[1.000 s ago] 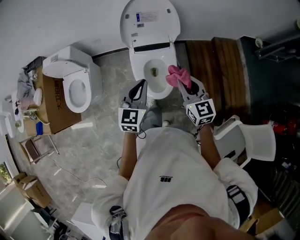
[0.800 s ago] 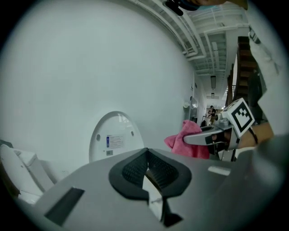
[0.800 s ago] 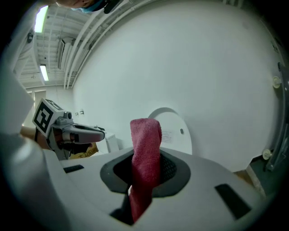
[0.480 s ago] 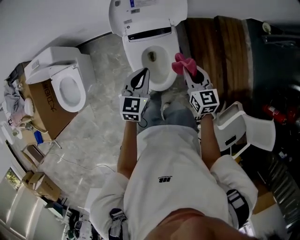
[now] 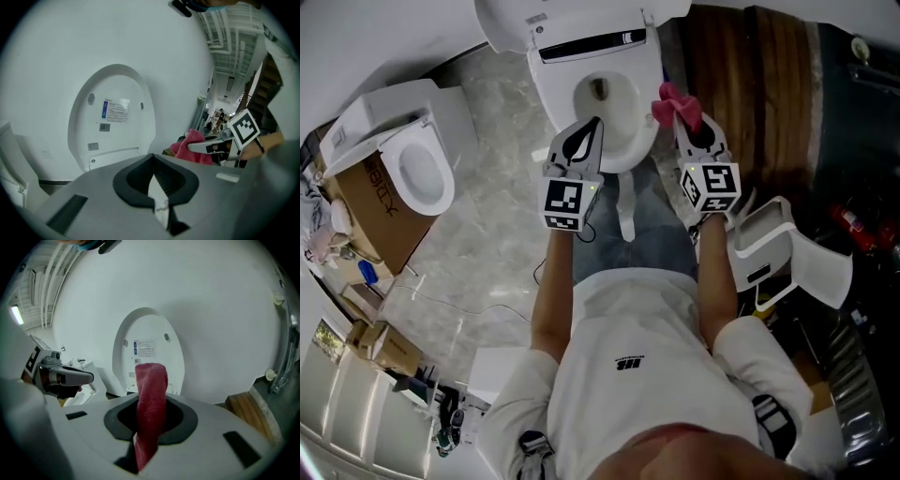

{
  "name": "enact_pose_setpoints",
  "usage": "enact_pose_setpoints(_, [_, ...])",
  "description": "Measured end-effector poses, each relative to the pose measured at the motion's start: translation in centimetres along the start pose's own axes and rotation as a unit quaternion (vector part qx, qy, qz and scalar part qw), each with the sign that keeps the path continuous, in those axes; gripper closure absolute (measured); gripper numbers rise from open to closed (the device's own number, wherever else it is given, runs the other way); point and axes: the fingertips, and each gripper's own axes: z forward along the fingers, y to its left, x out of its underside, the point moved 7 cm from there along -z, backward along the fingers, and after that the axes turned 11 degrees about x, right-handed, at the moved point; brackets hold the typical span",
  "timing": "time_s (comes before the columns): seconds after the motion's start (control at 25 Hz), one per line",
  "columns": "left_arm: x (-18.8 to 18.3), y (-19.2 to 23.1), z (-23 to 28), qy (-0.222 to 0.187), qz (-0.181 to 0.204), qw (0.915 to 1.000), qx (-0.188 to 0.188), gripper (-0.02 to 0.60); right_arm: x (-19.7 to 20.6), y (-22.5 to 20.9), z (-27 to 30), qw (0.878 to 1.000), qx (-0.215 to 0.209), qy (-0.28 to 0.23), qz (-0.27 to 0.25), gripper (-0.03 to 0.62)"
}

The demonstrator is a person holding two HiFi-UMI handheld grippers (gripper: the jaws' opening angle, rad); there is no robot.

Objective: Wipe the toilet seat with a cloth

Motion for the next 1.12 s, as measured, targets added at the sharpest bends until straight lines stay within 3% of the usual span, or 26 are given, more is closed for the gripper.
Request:
enact_pose_setpoints(0.72, [9.8, 4.6, 12.9, 0.021, -0.050, 0.9967, -0.061, 0.571, 8.1, -6.0, 16.2, 0.995, -0.071, 0.034, -0.061, 0.543])
enact_pose_setpoints(1.12, [14.3, 5.9, 16.9, 0.027, -0.087, 0.9930, -0.075, 0.571, 12.3, -6.3, 22.0, 0.987, -0.095, 0.041, -0.124, 0.543])
